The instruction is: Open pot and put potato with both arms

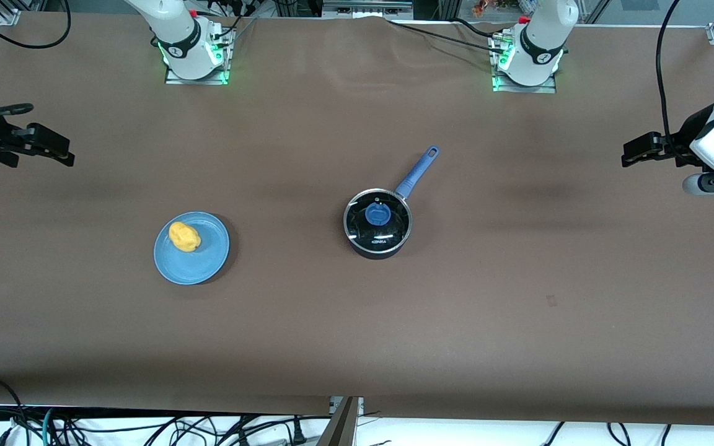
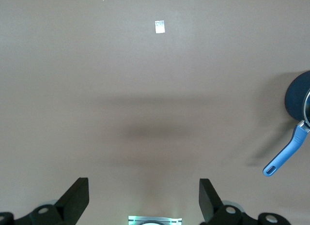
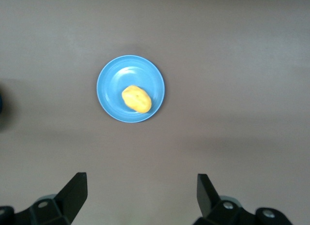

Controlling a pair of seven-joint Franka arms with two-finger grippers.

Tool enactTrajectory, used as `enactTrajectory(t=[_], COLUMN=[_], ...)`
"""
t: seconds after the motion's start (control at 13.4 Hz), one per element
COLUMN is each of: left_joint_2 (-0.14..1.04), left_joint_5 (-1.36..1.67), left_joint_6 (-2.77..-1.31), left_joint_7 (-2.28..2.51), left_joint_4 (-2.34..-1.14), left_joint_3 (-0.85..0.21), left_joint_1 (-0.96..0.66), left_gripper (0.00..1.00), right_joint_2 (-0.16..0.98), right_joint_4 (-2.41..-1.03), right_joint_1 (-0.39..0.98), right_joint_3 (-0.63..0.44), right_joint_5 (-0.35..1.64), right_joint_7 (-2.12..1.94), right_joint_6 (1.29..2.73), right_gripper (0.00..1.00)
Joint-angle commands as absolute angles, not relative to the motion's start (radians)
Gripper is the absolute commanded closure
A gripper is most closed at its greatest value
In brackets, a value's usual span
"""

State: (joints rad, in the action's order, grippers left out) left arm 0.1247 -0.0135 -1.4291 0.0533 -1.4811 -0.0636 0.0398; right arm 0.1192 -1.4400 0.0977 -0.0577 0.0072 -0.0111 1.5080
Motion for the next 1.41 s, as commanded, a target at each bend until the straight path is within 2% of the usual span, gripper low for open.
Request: enactTrajectory(t=[0.0, 0.22, 0.37, 0.52, 0.82, 1.34], left_joint_2=[0.156, 0.176, 0.202, 0.241, 0.337, 0.552], left_joint_5=[-0.026, -0.008, -0.005, -0.005, 0.092, 0.078], left_joint_6=[-1.422, -1.427, -1.448, -1.541, -1.745, -2.06], left_joint_7=[0.031, 0.093, 0.275, 0.493, 0.774, 0.896], left_joint_4=[-1.459, -1.456, -1.45, -1.45, -1.459, -1.454], left_joint_3=[-0.066, -0.081, -0.084, -0.083, -0.084, -0.133], left_joint_1=[0.028, -0.003, -0.114, -0.257, -0.423, -0.563], left_gripper=[0.0, 0.0, 0.0, 0.0, 0.0, 0.0], right_joint_2=[0.117, 0.118, 0.117, 0.112, 0.112, 0.142], right_joint_4=[-1.427, -1.407, -1.407, -1.407, -1.407, -1.408], right_joint_1=[0.12, 0.121, 0.121, 0.118, 0.117, 0.117], right_joint_3=[-0.046, -0.031, -0.032, -0.04, -0.041, -0.038], right_joint_5=[0.008, 0.009, 0.006, 0.009, -0.002, 0.009], right_joint_7=[-0.012, -0.014, -0.011, 0.003, -0.011, 0.005], right_joint_6=[1.502, 1.5, 1.503, 1.508, 1.5, 1.526], right_gripper=[0.0, 0.0, 0.0, 0.0, 0.0, 0.0])
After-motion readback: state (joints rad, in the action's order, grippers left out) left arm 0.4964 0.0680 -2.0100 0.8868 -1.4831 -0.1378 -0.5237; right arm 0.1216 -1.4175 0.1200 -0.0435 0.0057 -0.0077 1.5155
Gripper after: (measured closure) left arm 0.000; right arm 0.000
